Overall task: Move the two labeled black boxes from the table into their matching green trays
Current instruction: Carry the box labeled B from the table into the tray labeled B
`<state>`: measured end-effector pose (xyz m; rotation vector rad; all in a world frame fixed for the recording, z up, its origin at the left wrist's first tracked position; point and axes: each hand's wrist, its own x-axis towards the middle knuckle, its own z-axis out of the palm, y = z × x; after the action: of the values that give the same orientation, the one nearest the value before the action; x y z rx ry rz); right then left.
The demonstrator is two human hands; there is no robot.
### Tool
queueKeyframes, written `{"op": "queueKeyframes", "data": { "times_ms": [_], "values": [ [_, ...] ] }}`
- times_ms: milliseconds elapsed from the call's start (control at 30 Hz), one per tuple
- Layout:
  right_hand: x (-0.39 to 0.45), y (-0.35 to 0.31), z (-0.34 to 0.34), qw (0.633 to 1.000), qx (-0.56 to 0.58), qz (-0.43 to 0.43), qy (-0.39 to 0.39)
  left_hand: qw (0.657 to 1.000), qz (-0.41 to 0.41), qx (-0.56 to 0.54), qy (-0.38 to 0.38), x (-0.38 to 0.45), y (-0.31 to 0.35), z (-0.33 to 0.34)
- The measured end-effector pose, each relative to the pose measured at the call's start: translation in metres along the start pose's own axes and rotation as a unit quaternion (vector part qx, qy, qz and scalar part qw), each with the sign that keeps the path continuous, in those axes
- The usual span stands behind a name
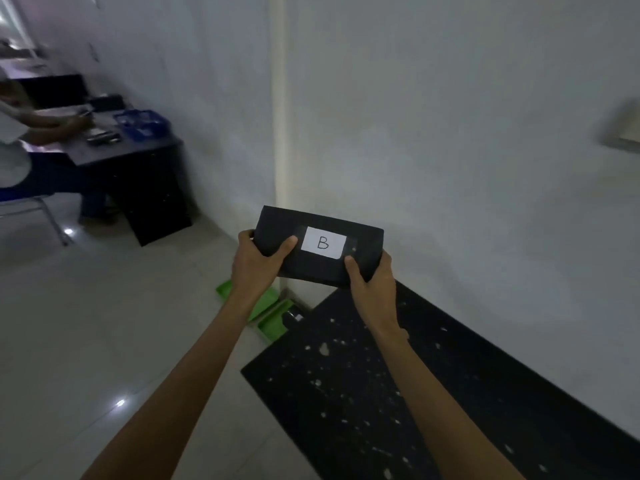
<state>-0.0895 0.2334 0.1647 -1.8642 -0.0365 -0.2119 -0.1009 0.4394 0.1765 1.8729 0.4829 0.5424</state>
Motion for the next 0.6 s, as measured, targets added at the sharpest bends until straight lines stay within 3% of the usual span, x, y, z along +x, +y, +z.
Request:
{"op": "queueKeyframes", "data": {
  "times_ms": [167,333,600],
  "values": [
    [0.027,-0.003,0.122,0.999,-0.001,0.031,-0.024,0.999,-0.012,0.029,-0.016,0.090,-0.065,-0.062],
    [0.055,-0.002,0.229,0.996,-0.012,0.081,-0.023,0.983,0.032,0.172,-0.055,0.177,-0.114,-0.105],
    [0.114,0.041,0.357,0.984,-0.051,0.170,-0.019,0.947,0.012,0.294,-0.131,0.311,-0.195,-0.112]
  ]
}}
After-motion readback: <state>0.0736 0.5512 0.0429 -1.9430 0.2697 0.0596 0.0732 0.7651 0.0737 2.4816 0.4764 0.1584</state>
